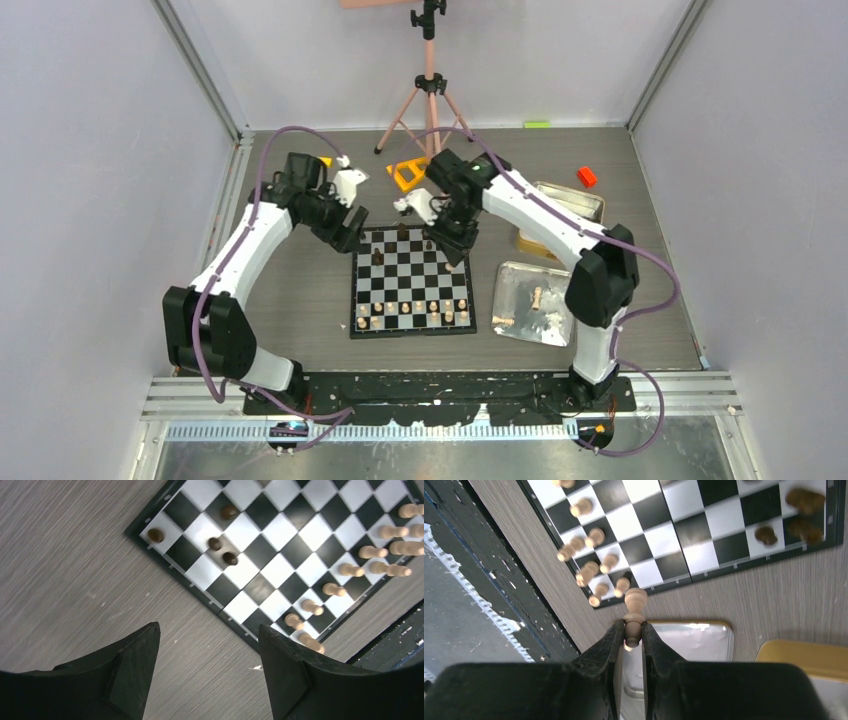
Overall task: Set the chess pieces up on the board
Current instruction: Place the chess piece on the chessboard.
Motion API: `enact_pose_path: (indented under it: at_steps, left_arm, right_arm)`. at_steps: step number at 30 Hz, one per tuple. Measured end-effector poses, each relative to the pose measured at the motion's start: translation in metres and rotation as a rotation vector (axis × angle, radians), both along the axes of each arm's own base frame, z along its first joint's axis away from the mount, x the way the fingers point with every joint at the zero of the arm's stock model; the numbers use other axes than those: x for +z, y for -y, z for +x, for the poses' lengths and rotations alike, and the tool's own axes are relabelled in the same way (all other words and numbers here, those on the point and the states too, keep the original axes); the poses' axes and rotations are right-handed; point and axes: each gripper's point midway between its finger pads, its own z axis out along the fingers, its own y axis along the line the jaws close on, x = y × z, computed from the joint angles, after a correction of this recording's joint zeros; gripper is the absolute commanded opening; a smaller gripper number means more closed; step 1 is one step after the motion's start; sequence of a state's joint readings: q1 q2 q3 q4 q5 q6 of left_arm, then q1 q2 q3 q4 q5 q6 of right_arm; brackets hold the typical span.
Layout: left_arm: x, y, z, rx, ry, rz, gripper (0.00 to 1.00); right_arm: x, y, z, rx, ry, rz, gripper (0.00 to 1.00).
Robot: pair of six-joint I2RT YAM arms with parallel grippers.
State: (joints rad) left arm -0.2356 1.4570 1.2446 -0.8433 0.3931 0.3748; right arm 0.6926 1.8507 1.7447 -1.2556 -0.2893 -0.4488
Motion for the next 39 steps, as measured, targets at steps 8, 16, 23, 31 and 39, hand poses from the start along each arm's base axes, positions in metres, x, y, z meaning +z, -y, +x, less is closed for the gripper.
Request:
enact_pose_path:
  at_steps: [8, 16, 23, 31, 39]
  left_arm:
    - [-0.004, -0.075, 0.016, 0.264, -0.025, -0.014, 0.77]
    - [-0.002, -0.138, 0.02, 0.507, -0.046, -0.07, 0.78]
    - [0.0, -0.154, 0.019, 0.57, -0.052, -0.104, 0.78]
    - [0.004, -0.152, 0.018, 0.569, -0.042, -0.122, 0.78]
    - [0.009, -0.151, 0.018, 0.565, -0.031, -0.136, 0.78]
  right_arm:
    - [-0.009, -0.064, -0.019, 0.176, 0.015, -0.035, 0.02]
    - [-0.029, -0.095, -0.056, 0.312, -0.007, -0.107, 0.02]
    - [-0.037, -0.121, -0.072, 0.385, 0.015, -0.129, 0.02]
    - [-0.06, -0.142, -0.082, 0.442, 0.035, -0.181, 0.02]
    - [-0.071, -0.147, -0.087, 0.465, 0.044, -0.214, 0.02]
